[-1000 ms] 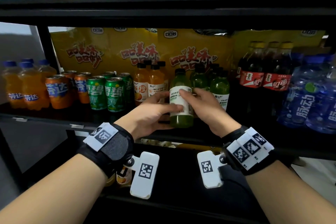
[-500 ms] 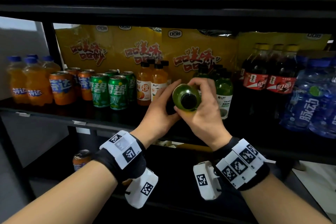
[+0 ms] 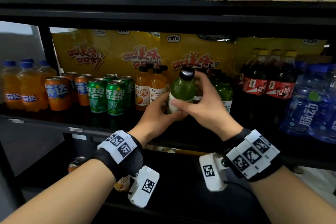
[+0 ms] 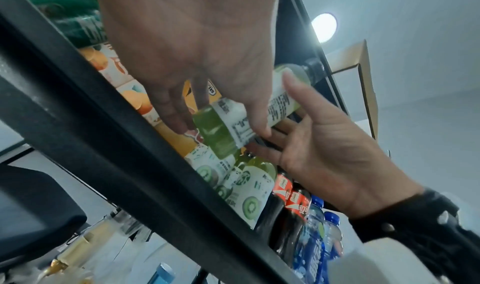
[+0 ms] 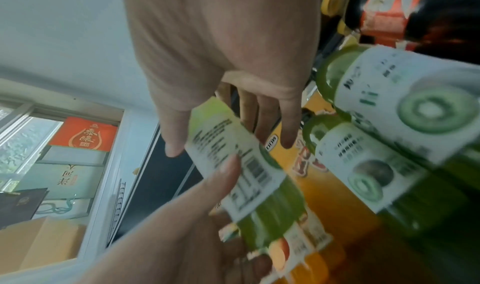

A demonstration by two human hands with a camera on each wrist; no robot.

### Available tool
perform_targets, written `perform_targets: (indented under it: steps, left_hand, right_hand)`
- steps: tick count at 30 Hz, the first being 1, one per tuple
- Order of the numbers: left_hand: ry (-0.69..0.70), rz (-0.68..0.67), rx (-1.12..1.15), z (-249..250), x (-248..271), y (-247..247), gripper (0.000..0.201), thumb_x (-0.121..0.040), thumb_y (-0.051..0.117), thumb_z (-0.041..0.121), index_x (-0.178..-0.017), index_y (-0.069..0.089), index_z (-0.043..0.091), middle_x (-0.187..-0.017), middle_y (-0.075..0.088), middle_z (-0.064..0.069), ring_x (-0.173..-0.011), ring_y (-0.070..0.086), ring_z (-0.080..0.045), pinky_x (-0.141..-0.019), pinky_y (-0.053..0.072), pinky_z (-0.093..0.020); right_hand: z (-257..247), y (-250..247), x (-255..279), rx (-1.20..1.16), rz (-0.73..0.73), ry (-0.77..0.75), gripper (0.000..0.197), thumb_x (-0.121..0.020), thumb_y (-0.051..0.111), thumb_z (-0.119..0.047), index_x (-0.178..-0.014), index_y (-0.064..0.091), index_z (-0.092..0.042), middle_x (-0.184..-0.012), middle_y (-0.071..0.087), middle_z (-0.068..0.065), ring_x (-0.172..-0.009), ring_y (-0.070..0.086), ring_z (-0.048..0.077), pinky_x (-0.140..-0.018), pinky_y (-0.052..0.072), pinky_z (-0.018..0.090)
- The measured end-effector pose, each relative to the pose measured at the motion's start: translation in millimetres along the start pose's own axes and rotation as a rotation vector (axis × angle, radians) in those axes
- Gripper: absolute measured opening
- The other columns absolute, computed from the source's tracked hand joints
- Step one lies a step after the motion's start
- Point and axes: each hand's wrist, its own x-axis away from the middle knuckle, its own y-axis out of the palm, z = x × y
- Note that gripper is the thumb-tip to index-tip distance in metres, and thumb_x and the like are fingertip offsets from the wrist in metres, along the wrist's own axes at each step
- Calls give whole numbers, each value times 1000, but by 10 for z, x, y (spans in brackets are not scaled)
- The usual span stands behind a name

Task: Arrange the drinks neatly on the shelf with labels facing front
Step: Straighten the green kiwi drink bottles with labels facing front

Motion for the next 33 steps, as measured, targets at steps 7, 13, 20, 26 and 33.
perform_targets:
  steps: [7,13,20,26,33]
  left_hand:
    - [-96,-157,-1,40,-95,-137,44,-88,77,39,-129,65,33,-117,74,21,-108,66,7,-83,48,-4]
    - [-107,-201,-399,-192,-172,-333,55,-89,73,52,-139,59,34,-131,66,19,-120,59,1,-105,45,-24]
    - [-134,-252,-717,-431,-132,-386,58,-93,65,57,-141,58,26,-143,60,4,-132,54,-17,-109,47,-39]
    - [-130,-427,-1022,-386,-202,-381,52,-98,45,65,-134,58,29,-141,51,0,-131,47,-26,-103,42,-44]
    - [-147,-314,-833,-424,-247,-394,49,-95,60,58,-133,64,28,-137,56,-3,-127,52,-25,-104,48,-45]
  right_hand:
    - [-239,-186,-466,216,-98,51,73,-85,77,-56,-147,53,-27,-149,57,-6,-136,52,16,-114,46,45]
    - [-163,-63,-799,323,-176,220,43,-89,78,-44,-123,61,-23,-123,68,-2,-101,70,17,-76,65,36]
    - [-63,121,-1106,604,-261,178,44,-99,66,-35,-137,55,-16,-119,64,3,-72,59,13,-50,46,23]
    - [-119,70,-1313,729,-338,178,34,-96,63,-15,-130,67,-13,-117,68,8,-86,67,20,-74,61,33]
    - [5,220,-1467,932,-247,121,24,-98,64,-16,-115,70,0,-110,70,18,-98,68,34,-84,58,42]
